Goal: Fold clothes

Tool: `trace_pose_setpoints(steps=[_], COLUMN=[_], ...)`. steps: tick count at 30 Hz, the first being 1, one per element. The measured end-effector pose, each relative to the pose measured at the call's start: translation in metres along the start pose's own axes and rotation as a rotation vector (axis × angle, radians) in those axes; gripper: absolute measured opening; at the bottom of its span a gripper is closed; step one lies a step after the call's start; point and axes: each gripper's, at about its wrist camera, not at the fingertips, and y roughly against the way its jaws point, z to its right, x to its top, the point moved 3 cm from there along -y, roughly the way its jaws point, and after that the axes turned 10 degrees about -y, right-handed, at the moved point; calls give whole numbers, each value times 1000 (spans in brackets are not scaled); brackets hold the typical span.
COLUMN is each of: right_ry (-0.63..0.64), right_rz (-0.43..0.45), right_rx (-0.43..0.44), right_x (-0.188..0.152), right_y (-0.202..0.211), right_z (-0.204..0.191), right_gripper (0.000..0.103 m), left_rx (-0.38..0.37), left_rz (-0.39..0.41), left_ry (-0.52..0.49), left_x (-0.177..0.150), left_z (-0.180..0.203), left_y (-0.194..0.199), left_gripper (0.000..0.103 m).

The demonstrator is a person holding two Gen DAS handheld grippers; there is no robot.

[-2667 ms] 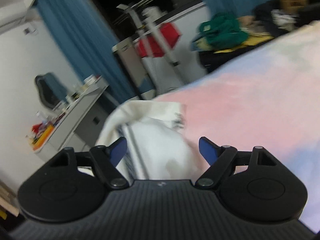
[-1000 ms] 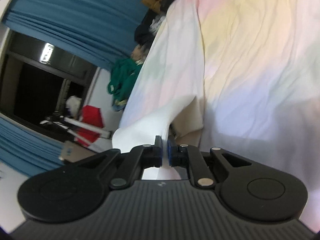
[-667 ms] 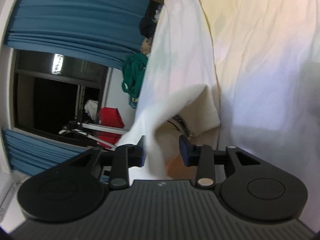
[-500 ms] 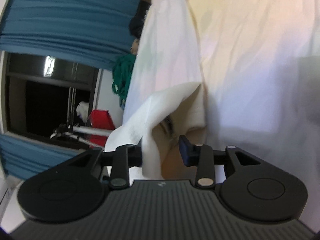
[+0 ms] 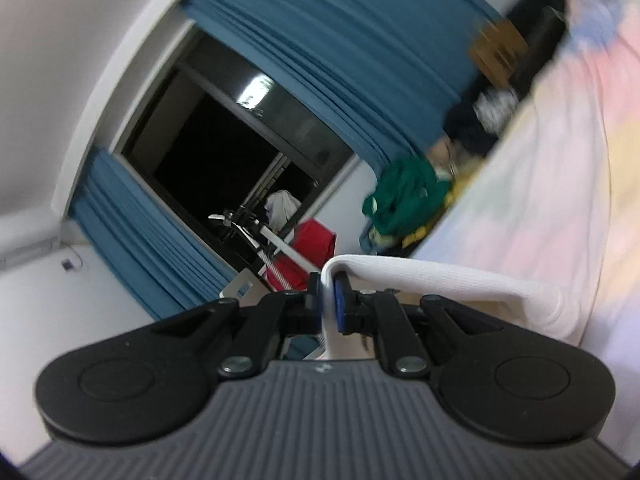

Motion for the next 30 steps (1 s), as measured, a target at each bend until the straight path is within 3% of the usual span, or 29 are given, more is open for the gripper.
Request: trace_pose_setpoints(steps=[5,7,9,11,13,16,21,24,25,26,27,29,30], right_ry=[-313,-391,-455,-517,-601,-752,-924,-939,-908,-864,-803,-649,-572], right_rz=[-35,-26,-7,16,36,75,147,118,100,83,75,110,160], right_rx=[-31,-35,-48,-47,-28,-12,-116,-113,-113,-126,-153,-181,-175], right_x=[2,3,4,3,3,5,11,17,19,24,28,40,47], right_y=[6,11,10,6,2,-7,-16,-31,-38,-42,-46,-47,-43], right_z=[51,62,70,80,91,117,173,187,183,177,169,149,137], right_gripper=[12,23,54,75,80,80,80,77,72,58,35,15,11], left_rx=[-13,-22,-28,-31,-32,-31,-21,-14,-12,-10,-8,-5,-3], left_rz=[-9,-15,-21,-28,-38,-52,-57,-56,-55,-55,-54,-52,-51], left_ry=[28,31,34,33,32,32,19,10,6,2,-1,-7,-9], left_x=[-1,-2,-4,-5,-6,-8,-8,-8,-8,-8,-8,-7,-7], left_z=[-2,-1,0,2,4,4,7,10,11,12,12,13,13], left_y=[1,2,3,3,0,-4,-11,-15,-16,-17,-17,-17,-18], left_gripper=[88,88,88,88,88,89,90,90,90,90,90,90,90])
